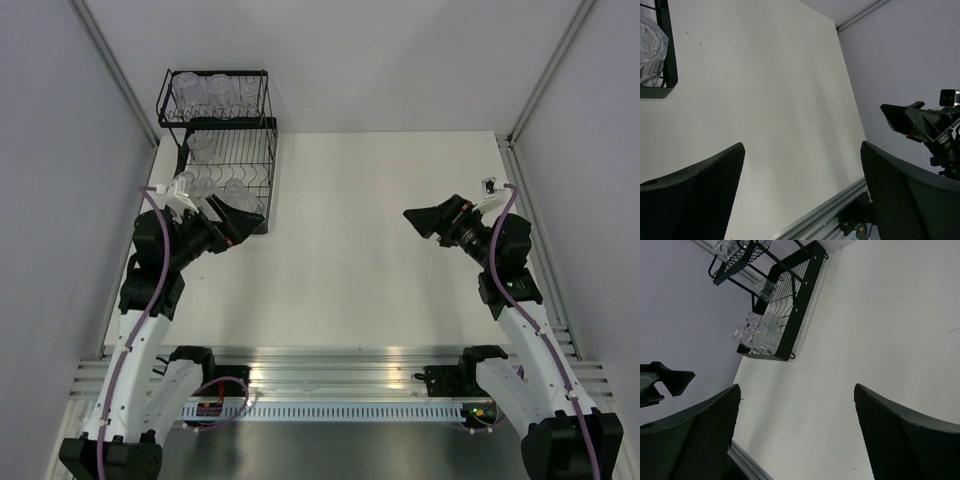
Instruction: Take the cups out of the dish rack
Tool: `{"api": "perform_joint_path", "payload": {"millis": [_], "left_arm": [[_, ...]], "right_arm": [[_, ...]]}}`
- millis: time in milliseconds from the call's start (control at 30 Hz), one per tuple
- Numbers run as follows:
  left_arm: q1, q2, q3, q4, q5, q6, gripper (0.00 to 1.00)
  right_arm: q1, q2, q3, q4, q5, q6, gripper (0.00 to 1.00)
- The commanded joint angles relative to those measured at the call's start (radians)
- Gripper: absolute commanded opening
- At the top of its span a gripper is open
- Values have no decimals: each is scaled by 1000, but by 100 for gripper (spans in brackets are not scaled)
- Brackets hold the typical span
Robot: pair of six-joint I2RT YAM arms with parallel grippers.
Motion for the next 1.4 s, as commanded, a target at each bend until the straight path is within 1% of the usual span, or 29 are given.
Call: {"api": "perform_joint_path", "payload": {"millis": [0, 100, 133, 200, 233, 267, 300, 333, 400, 433, 467, 500, 567, 600, 733, 800, 900, 1033, 1367], "left_arm": [[1, 35, -26, 138, 52, 43, 100], [-1, 93, -10, 160, 6, 69, 100], [-1, 120, -1, 149, -48, 74, 100], [-6, 177, 83, 38, -138, 81, 97], [-24, 238, 114, 5, -237, 89, 96], [-38, 257, 159, -16, -291, 95, 96], [-55, 278, 174, -29, -337, 101, 96], [-88, 309, 187, -32, -421, 104, 96], [-127, 346, 232, -50, -512, 110, 96], [-171, 384, 267, -64, -614, 115, 96], [-191, 404, 284, -78, -673, 115, 96], [-223, 424, 302, -108, -763, 113, 96], [-249, 491, 348, -130, -834, 104, 96], [-271, 521, 364, -156, -904, 103, 96], [-283, 682, 485, -233, -986, 94, 97], [-283, 780, 526, -265, -1008, 87, 98], [-283, 876, 582, -296, -1022, 74, 98], [-282, 955, 625, -317, -1045, 55, 99], [-256, 1069, 638, -319, -1035, 43, 100]], "right_arm": [[8, -1, 31, 33, -31, -1, 98], [16, -5, 15, 42, -48, -13, 98], [23, -9, 9, 53, -51, -16, 98], [31, -13, -6, 64, -55, -16, 98], [40, -16, -11, 70, -57, -16, 98], [45, -19, -24, 87, -57, -16, 98], [51, -21, -32, 95, -55, -19, 98], [62, -21, -41, 104, -52, -22, 98], [73, -16, -45, 107, -48, -25, 98], [80, -12, -45, 105, -46, -27, 98], [83, -4, -43, 102, -45, -31, 98], [88, -1, -41, 101, -45, -35, 98], [91, 5, -43, 95, -43, -36, 98], [93, 8, -45, 93, -40, -38, 98], [99, 14, -57, 96, -37, -33, 98], [100, 19, -58, 95, -37, -38, 98], [102, 19, -57, 79, -34, -45, 98], [103, 19, -60, 61, -25, -54, 98], [105, 19, -72, 56, -25, -70, 98]]}}
